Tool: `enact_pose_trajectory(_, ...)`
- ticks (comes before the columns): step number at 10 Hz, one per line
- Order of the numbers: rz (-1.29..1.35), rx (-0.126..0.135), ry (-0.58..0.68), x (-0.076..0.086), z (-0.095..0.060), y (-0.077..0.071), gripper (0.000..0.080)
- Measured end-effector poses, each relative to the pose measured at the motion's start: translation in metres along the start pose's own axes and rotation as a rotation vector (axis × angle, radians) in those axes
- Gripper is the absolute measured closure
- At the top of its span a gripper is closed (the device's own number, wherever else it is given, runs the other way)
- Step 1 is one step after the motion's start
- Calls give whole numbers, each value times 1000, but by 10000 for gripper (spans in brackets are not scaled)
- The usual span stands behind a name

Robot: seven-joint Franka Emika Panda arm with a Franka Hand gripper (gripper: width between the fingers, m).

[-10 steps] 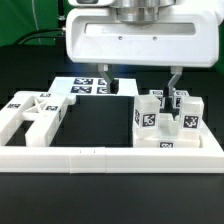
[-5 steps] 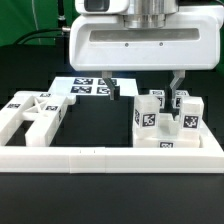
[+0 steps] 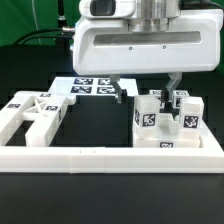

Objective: Assemble chair

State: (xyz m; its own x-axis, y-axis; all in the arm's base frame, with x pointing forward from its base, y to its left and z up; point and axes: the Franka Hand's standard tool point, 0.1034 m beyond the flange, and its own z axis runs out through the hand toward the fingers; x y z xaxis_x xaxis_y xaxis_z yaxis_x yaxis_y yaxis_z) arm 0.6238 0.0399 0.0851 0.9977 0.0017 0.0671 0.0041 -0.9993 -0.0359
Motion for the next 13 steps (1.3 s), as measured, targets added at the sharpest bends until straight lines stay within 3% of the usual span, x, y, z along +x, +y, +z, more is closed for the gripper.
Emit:
enact_pose_trajectory(1,15,0,0,0,0,0,408)
enact_pose_trajectory(2,29,0,0,0,0,0,518)
enact_pose_trajectory(9,431,2,0,0,0,0,518)
enact_pose_trajectory(13,804,4,6,-1,0,-4,518)
